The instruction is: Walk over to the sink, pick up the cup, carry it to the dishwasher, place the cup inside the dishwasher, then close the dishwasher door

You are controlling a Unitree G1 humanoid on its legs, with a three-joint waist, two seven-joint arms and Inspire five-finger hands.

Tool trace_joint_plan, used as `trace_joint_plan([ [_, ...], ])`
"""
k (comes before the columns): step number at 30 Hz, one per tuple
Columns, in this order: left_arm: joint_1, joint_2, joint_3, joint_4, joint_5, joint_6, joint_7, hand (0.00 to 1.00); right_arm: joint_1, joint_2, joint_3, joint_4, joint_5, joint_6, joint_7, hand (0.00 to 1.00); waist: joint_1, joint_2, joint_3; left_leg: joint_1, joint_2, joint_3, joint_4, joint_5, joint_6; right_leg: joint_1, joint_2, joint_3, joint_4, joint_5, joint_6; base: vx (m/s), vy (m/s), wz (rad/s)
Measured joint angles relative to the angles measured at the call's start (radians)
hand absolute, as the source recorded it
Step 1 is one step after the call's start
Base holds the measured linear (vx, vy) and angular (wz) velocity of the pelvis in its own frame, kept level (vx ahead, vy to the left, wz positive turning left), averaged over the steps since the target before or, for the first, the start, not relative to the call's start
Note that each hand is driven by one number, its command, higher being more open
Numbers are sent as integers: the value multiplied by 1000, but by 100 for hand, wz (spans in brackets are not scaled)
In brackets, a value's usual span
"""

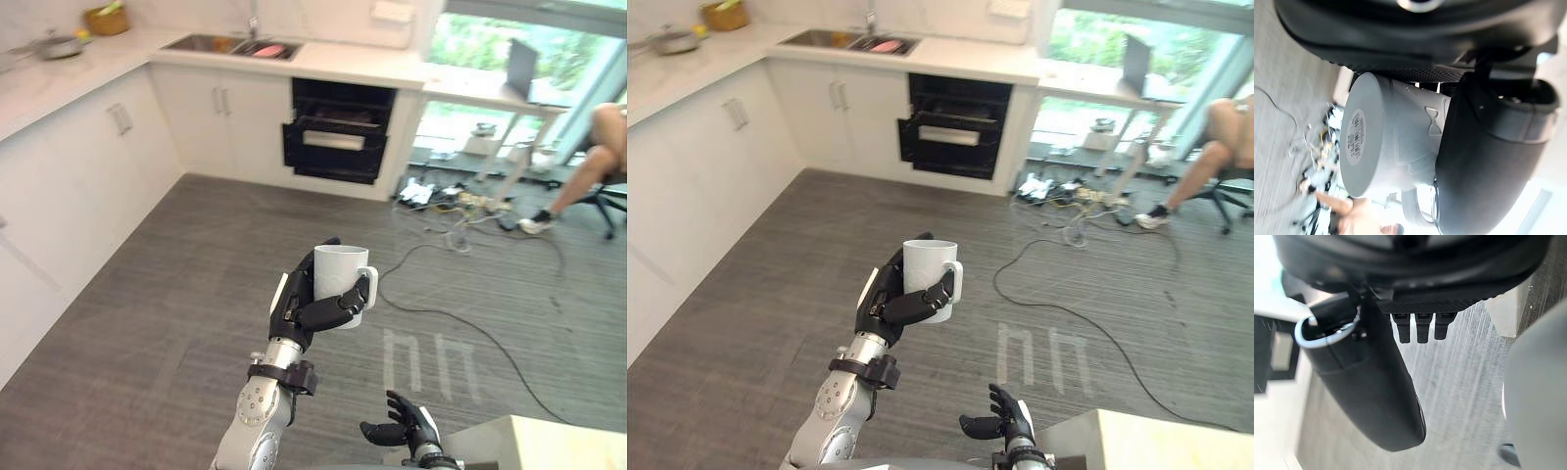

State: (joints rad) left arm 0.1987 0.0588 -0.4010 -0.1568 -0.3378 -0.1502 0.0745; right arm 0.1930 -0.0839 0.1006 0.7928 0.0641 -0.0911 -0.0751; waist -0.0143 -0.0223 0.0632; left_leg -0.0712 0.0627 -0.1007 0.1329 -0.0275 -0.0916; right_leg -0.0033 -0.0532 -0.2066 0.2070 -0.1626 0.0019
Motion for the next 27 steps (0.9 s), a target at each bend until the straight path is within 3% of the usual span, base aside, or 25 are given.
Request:
trace_joint_plan([
  [1,1,1,7,-3,0,0,2,30,-8,-1,-7,4,4,0,-2,90,7,3,10,-6,-1,0,1,2,2,2,-3,-17,3,-4,-1,-141,-14,113],
  [2,0,4,38,-4,-4,0,6,30,-25,-1,-14,18,12,0,-10,90,27,-2,27,-36,12,61,20,-7,24,14,-20,-74,3,-10,-1,-111,-4,84],
  [3,-1,4,44,-4,-6,0,6,30,-28,-3,-15,20,12,0,-12,90,25,-1,30,-42,17,87,29,-11,31,17,-24,-86,2,-11,-1,-92,18,115],
  [5,-13,4,76,-5,-19,-1,11,30,-43,-22,-26,20,11,0,-21,90,26,2,37,-76,77,310,88,-29,65,25,-54,-153,7,-19,21,18,62,94],
  [6,-13,3,84,-6,-22,-2,12,30,-49,-26,-28,20,11,0,-22,90,28,5,38,-74,91,353,95,-16,69,25,-59,-161,11,-22,30,86,174,55],
  [7,-14,6,106,-6,-26,-4,13,30,-67,-30,-39,22,10,0,-26,90,30,9,44,-74,84,367,107,-14,57,26,-81,-164,26,-31,50,105,232,24],
  [9,-14,21,133,-8,-26,-5,13,30,-76,-30,-58,15,5,-1,-28,90,27,4,48,-91,57,364,153,-60,74,31,-114,-168,35,-37,81,102,256,19],
  [11,-14,36,139,-15,-26,-5,12,30,-71,-31,-94,16,-13,-2,-28,90,23,-5,52,-109,23,351,227,-144,92,34,-172,-182,109,-78,122,120,260,32],
  [12,-13,45,136,-24,-26,-5,9,30,-64,-37,-118,21,-26,1,-30,90,20,-8,57,-109,-6,346,260,-185,109,7,-218,-171,223,-95,128,166,287,41],
  [14,-15,55,137,-39,-26,-5,4,30,-53,-41,-134,21,-32,12,-29,90,7,-12,61,-92,-41,322,275,-218,137,-88,-270,-96,455,-56,55,206,285,54],
  [15,-18,64,137,-46,-24,-5,2,30,-39,-37,-134,16,-40,14,-29,90,-8,-14,70,-68,-54,291,275,-231,157,-152,-254,13,599,-14,15,280,237,72],
  [16,-21,79,138,-46,-24,-5,2,30,-16,-27,-134,4,-54,14,-29,90,-13,-13,73,-42,-53,261,273,-248,165,-199,-186,108,684,-54,48,363,218,72],
  [18,-21,94,141,-52,-22,-8,2,30,-1,-25,-138,-26,-60,15,-28,90,-26,-16,72,-4,-61,236,244,-268,163,-269,-114,136,700,-103,49,322,119,48],
  [21,-22,95,132,-76,-20,-8,2,30,6,-20,-149,-82,-66,14,-30,90,-27,-26,79,87,-78,229,179,-291,150,-367,-58,71,596,-129,37,407,76,12],
  [24,-44,92,98,-88,-19,-13,0,30,25,-14,-157,-115,-66,14,-28,90,-59,-29,53,168,-86,189,107,-333,124,-444,-10,0,367,-96,16,617,42,45],
  [25,-48,84,91,-88,-16,-13,-1,30,30,-15,-159,-118,-66,16,-27,90,-70,-30,48,210,-79,173,91,-350,102,-442,13,-2,352,-22,-37,772,-5,49],
  [26,-41,52,93,-81,-15,-6,-2,30,46,-16,-162,-137,-65,28,-25,90,-79,18,50,226,-22,176,181,-363,81,-383,39,-40,368,-15,-29,641,-4,38],
  [27,-39,39,97,-80,-15,-4,-3,30,51,-14,-162,-157,-62,30,-20,90,-82,27,56,202,-6,183,284,-353,63,-352,49,-53,369,-18,-36,977,-29,20],
])
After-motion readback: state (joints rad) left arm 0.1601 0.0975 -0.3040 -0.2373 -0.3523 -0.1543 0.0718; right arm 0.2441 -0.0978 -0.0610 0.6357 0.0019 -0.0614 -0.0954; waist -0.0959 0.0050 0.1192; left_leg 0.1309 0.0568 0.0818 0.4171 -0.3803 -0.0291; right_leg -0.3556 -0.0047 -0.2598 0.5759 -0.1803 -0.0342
